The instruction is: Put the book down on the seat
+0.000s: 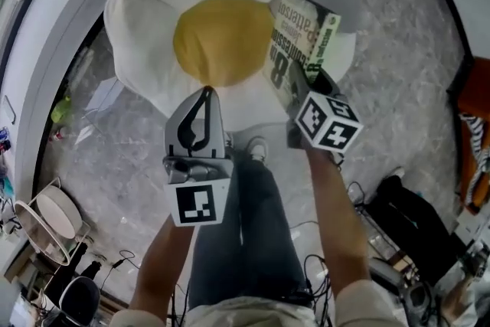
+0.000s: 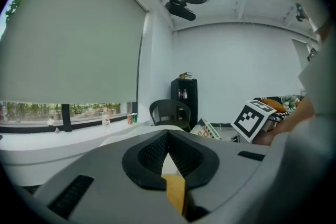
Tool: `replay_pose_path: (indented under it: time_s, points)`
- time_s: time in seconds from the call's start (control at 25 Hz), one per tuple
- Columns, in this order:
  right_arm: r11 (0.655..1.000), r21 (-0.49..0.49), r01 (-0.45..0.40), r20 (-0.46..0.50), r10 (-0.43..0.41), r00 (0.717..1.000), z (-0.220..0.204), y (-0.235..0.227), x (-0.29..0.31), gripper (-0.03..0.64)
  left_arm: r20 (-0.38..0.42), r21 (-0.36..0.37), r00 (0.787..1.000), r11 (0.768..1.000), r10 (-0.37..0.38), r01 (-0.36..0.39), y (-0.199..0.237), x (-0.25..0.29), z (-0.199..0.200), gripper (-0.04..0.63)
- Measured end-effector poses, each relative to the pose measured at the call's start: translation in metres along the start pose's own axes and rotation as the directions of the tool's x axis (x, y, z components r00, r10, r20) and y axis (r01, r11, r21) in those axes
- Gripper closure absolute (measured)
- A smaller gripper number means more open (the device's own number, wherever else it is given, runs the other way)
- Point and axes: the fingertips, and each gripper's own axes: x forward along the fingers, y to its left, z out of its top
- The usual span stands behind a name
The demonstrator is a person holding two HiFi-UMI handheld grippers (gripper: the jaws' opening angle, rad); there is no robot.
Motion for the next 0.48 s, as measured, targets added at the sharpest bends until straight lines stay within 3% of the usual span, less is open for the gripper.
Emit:
replay_pose_path:
  time_s: [0.24,0.36,0.48]
  points:
    - [0.997,0.073,0.039,-0.115,-0.031,0.993,-0.053,-0.046,0.079,0.459,-0.026,-0.032,1.000,0.999,0.009,-0.010,0.004,0.029,-0.075,0.589]
    - [0.995,0.037,0.087,-0.174,-0.080,0.982,-0.067,-0.061,0.099,0.459,-0.025,-0.026,1.000,1.000,-0.004,0.004,-0.001,0.040,-0.092,0.589]
    - [0.996,0.019,0.082,-0.217,-0.076,0.973,-0.078,-0.065,0.112,0.458,-0.022,-0.009,0.999,1.000,-0.026,0.026,-0.010,0.047,-0.101,0.589]
